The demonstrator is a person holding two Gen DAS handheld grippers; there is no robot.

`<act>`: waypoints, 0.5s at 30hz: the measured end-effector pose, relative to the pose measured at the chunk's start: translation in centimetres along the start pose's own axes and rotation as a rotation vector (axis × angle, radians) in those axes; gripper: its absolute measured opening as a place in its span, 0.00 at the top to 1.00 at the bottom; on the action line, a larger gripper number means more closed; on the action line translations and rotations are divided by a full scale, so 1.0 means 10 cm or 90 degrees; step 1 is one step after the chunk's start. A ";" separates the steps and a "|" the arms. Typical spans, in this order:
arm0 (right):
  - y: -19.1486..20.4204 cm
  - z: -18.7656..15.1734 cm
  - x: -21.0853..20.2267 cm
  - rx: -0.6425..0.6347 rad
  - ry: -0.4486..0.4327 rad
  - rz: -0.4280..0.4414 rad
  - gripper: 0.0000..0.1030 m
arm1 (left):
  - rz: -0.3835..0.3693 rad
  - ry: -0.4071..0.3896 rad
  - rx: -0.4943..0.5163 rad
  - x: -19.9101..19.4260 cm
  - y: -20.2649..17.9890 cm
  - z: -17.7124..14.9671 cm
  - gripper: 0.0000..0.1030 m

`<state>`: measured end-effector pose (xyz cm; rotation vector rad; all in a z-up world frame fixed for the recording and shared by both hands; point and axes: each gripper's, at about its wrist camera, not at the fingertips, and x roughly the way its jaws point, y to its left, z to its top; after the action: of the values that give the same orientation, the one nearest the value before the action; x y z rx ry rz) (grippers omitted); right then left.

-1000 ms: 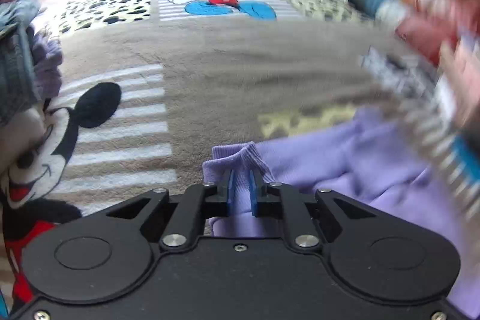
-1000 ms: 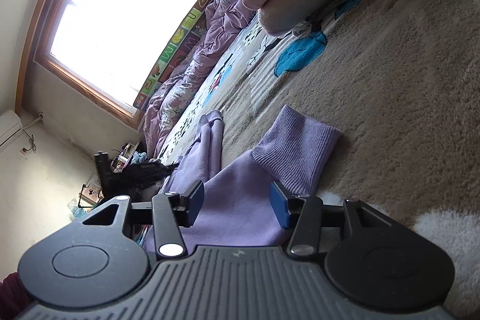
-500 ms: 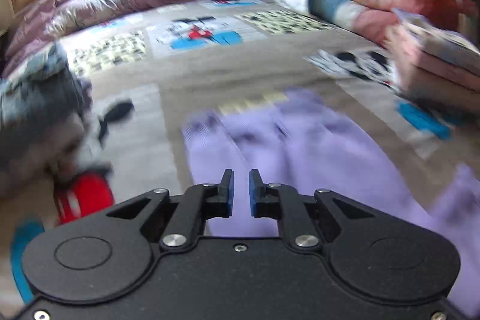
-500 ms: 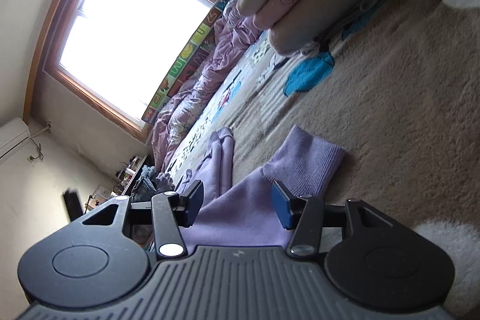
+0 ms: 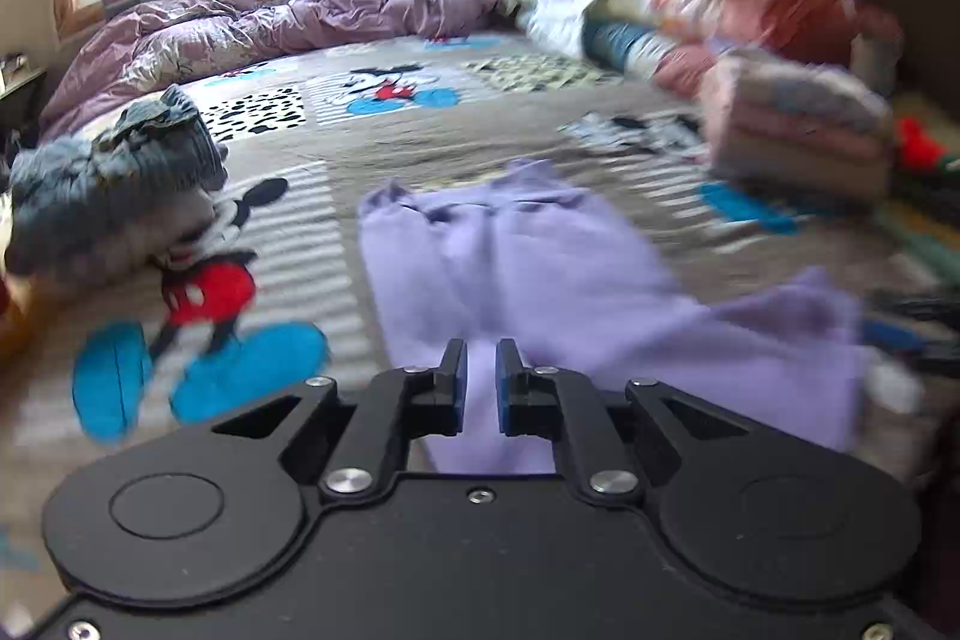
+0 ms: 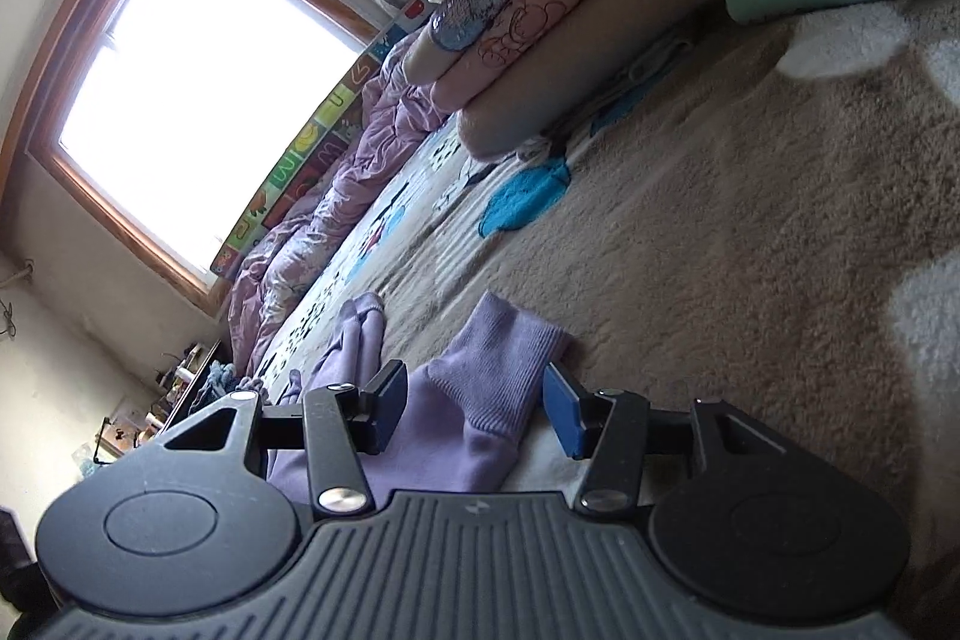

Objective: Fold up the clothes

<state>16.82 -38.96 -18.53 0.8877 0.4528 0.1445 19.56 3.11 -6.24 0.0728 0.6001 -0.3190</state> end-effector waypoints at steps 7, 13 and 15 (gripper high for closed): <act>-0.05 -0.12 -0.09 0.090 0.039 0.012 0.50 | -0.023 -0.030 -0.024 -0.25 -0.40 -0.64 0.93; 0.01 -0.10 0.08 0.067 0.043 -0.040 0.55 | -0.041 -0.010 -0.025 -0.17 -0.38 -0.88 0.87; 0.00 -0.09 0.13 0.063 0.040 -0.046 0.57 | -0.049 -0.042 -0.029 -0.37 -0.35 -0.85 0.49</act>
<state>17.55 -37.93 -19.38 0.9649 0.5543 0.0845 10.97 2.20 -11.00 -0.0039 0.5449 -0.3808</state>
